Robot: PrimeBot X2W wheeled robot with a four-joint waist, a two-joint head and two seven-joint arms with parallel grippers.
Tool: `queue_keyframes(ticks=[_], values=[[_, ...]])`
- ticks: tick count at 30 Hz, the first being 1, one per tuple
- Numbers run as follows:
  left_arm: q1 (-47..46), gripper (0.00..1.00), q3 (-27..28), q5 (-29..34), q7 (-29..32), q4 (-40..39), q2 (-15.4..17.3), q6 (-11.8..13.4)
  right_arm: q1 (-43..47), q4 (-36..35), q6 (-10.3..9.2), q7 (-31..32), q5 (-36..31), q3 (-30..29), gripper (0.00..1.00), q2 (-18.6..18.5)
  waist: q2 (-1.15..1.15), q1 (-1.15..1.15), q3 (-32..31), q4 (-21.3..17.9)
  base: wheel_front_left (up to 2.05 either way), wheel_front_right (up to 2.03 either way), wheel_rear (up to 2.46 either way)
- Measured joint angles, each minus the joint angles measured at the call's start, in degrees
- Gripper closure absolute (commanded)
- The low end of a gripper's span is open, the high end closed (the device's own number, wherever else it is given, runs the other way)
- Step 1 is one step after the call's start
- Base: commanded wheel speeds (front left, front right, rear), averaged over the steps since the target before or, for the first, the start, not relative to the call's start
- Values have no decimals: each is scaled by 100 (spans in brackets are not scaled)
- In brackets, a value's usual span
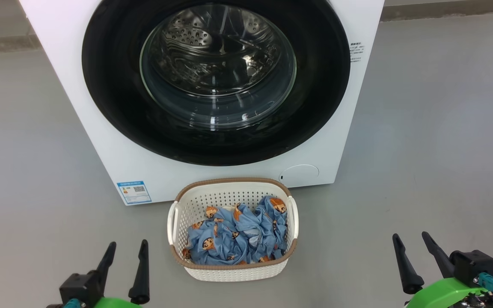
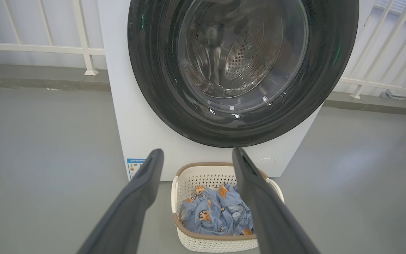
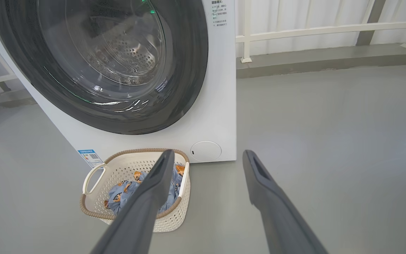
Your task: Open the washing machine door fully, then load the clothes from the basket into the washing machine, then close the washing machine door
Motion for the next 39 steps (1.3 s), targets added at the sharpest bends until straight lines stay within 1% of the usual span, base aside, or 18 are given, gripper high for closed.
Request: queue_keyframes(ticks=[6, 15, 20, 39], values=[[-6, 0, -20, 366, -109, 107, 1, 22, 0, -7, 0, -93, -385, 5, 0, -5, 0, 0, -20, 9, 0, 0, 0], [-98, 0, -63, 820, -250, 213, 4, 149, 0, -35, 0, -200, -962, 14, 0, -19, 0, 0, -43, 10, 0, 0, 0], [-103, 0, -65, 821, -250, 269, 4, 197, 0, -36, 0, -227, -944, 11, 0, -23, 0, 0, -45, 8, 0, 0, 0], [-119, 0, -57, 747, -250, 405, 2, 247, 0, -59, 0, -244, -829, -7, 0, -14, 0, 0, -54, -5, 0, 0, 0]])
